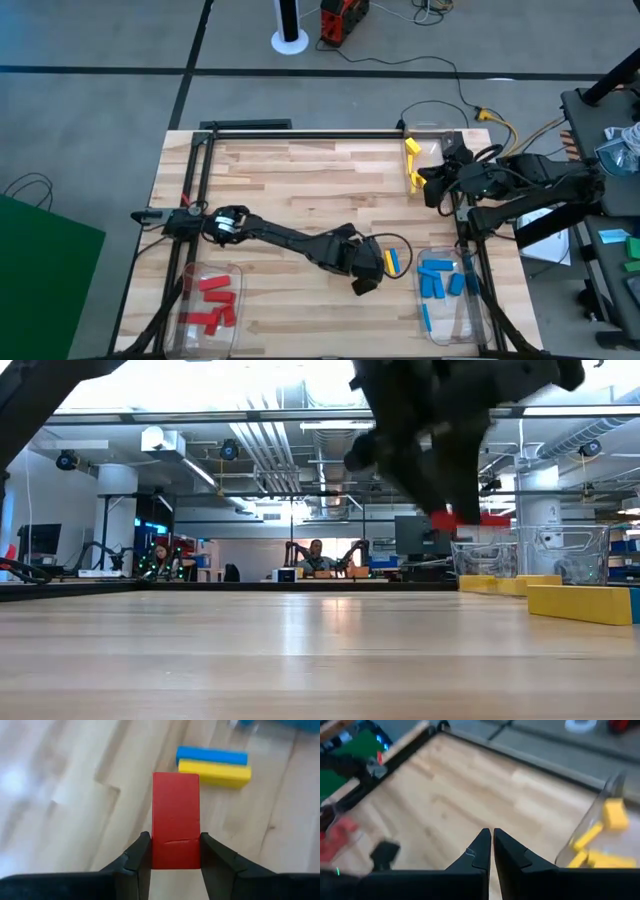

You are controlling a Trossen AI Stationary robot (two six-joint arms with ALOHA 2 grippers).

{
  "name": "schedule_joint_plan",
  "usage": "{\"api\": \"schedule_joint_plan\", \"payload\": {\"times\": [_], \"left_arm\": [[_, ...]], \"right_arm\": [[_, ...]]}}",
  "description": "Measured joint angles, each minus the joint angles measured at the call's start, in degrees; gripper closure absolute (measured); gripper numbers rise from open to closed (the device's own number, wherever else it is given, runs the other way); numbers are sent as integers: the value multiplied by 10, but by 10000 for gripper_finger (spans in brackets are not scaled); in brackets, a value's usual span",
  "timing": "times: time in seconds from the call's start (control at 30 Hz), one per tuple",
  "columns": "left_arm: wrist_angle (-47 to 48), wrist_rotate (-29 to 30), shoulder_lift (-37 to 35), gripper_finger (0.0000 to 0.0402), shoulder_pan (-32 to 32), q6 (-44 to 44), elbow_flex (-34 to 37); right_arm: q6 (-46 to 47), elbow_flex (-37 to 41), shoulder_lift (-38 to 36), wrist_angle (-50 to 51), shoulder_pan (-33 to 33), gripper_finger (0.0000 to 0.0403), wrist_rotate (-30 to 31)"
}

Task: Sort blocks
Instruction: Put the red block into the bottom left transparent bin

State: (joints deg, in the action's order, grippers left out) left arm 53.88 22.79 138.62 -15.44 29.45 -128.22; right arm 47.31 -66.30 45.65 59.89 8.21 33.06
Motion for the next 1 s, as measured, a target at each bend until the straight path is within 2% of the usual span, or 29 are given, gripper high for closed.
{"api": "schedule_joint_plan", "payload": {"times": [0.13,0.33,0.5,0.6,0.77,0.87,1.0], "left_arm": [[9,18,-32,288,6,-32,-2],[58,76,-69,288,18,-82,5],[52,81,-127,288,32,-112,58],[8,73,-174,288,37,-144,120],[-147,9,-277,288,48,-184,250],[-211,10,-324,288,54,-186,310],[-249,42,-359,288,55,-213,341]], "right_arm": [[52,0,0,35,0,390,-60],[84,0,-2,44,0,390,-110],[87,0,0,43,0,390,-135],[85,0,8,39,0,390,-138],[61,0,37,-14,0,389,-141],[50,0,57,-53,0,377,-141],[45,0,89,-100,0,331,-141]]}}
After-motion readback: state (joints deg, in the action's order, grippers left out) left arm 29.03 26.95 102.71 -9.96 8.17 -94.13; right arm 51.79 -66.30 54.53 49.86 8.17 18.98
